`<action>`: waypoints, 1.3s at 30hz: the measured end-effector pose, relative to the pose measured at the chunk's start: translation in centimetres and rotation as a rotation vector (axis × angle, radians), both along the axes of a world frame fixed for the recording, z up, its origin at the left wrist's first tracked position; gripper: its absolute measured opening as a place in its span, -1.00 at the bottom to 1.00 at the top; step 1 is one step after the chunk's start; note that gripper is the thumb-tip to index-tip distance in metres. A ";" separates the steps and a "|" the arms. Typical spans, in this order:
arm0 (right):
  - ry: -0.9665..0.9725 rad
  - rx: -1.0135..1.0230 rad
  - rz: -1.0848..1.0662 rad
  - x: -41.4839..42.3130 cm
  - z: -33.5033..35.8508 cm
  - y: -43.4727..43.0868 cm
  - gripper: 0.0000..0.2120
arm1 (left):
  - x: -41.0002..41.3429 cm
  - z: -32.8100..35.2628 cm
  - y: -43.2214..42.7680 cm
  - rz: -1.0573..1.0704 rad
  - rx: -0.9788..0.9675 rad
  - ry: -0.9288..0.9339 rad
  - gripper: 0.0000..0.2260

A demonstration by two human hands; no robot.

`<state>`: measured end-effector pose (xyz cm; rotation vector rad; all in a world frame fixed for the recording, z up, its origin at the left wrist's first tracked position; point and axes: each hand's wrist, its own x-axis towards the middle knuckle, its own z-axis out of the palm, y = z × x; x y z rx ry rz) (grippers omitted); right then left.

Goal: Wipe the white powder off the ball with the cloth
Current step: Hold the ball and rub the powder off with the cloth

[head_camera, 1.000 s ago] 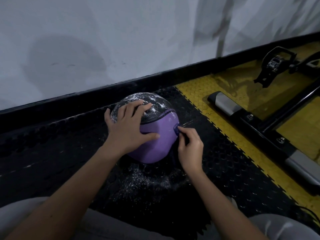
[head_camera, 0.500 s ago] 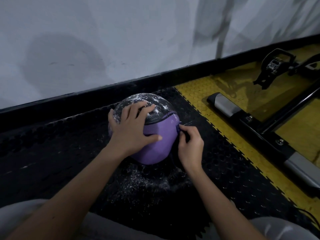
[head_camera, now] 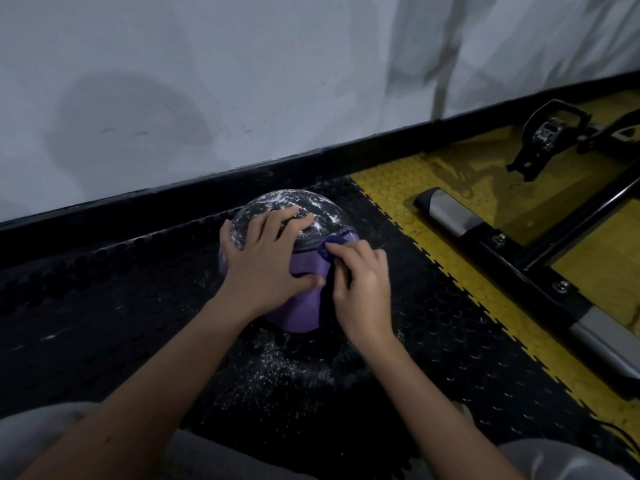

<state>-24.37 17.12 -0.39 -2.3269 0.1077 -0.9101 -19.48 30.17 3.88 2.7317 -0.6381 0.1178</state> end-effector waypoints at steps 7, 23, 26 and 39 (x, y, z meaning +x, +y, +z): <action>0.233 0.258 -0.102 1.4 -1.5 -4.4 -0.76 | 0.0 0.1 0.3 0.004 -0.002 0.013 -0.26; 0.117 0.209 -0.045 1.4 0.4 -3.4 -0.79 | -0.3 0.0 0.1 -0.026 -0.010 -0.008 -0.24; 0.034 0.058 0.038 1.2 1.0 -2.0 -0.81 | -0.2 0.0 0.3 -0.023 -0.004 -0.002 -0.24; 0.068 0.084 0.030 2.0 0.8 -2.8 -0.79 | -0.1 0.0 0.6 -0.019 -0.008 -0.050 -0.25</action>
